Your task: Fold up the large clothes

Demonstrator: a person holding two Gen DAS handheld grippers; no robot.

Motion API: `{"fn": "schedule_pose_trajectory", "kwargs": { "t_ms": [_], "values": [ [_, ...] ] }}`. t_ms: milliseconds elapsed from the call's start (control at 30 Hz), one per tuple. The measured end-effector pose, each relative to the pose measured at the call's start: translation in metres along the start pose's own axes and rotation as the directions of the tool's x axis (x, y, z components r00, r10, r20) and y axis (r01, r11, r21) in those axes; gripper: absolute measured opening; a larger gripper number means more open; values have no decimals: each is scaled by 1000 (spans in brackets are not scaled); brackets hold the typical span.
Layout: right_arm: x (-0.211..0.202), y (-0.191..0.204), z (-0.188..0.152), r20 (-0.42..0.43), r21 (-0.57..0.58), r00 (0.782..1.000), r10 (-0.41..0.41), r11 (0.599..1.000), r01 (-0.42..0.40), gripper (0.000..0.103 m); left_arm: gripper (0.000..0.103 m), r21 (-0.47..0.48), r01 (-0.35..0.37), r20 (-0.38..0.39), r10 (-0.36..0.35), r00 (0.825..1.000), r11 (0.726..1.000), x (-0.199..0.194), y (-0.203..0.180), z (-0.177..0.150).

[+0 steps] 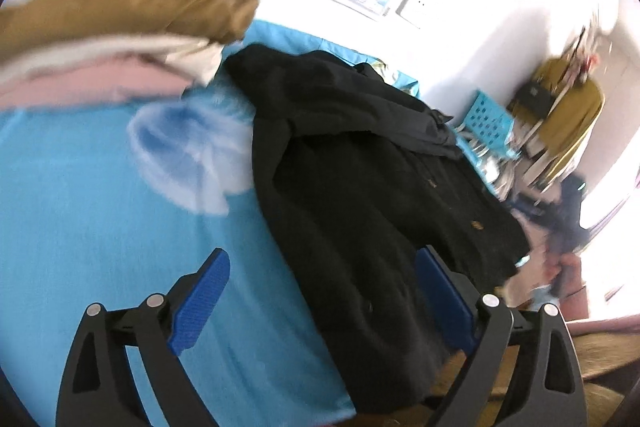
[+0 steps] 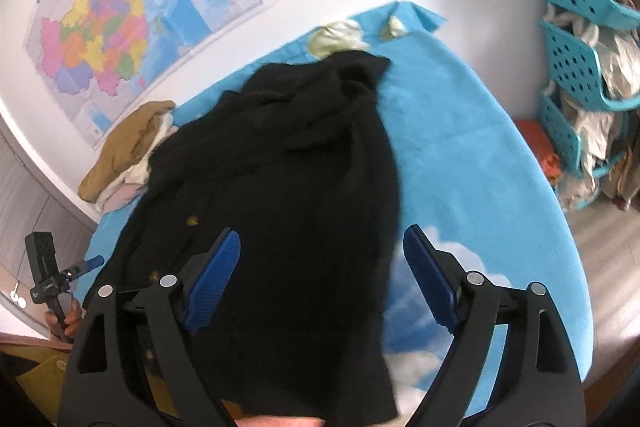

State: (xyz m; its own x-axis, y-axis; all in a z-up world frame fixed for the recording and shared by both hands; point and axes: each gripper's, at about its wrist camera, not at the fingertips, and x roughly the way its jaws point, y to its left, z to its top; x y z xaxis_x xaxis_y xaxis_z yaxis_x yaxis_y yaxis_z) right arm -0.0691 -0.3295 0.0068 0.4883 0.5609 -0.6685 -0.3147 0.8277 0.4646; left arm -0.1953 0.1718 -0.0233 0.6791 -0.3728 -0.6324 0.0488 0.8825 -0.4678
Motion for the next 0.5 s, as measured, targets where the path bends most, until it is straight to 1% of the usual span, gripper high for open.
{"fn": "schedule_pose_trajectory", "kwargs": {
  "t_ms": [100, 133, 200, 300, 333, 433, 500],
  "values": [
    [10, -10, -10, -60, 29, 997, 53, 998, -51, 87, 91, -39, 84, -57, -86, 995, 996, 4, 5, -7],
    [12, -10, -13, -74, 29, 995, 62, 998, -60, 87, 91, -34, 124, -76, -126, 989, 992, 7, 2, -10],
    [19, -10, -19, -100, 28, 993, 67, 998, -65, 88, 91, -23, 160, -111, -161, 981, 987, 15, -3, -15],
    [22, -5, -24, -103, 10, 989, 106, 994, -106, 89, 92, -30, 220, -190, -221, 956, 975, 32, -13, -24],
    [22, -3, -26, -105, 9, 987, 121, 993, -121, 89, 95, -15, 224, -177, -223, 958, 974, 31, -17, -25],
    [20, -4, -28, -108, 24, 978, 181, 983, -179, 89, 96, -32, 279, -197, -280, 940, 960, 33, -24, -30],
    [18, -10, -30, -106, 54, 964, 243, 970, -238, 89, 97, -52, 328, -208, -331, 920, 943, 34, -26, -33]
  ]
}}
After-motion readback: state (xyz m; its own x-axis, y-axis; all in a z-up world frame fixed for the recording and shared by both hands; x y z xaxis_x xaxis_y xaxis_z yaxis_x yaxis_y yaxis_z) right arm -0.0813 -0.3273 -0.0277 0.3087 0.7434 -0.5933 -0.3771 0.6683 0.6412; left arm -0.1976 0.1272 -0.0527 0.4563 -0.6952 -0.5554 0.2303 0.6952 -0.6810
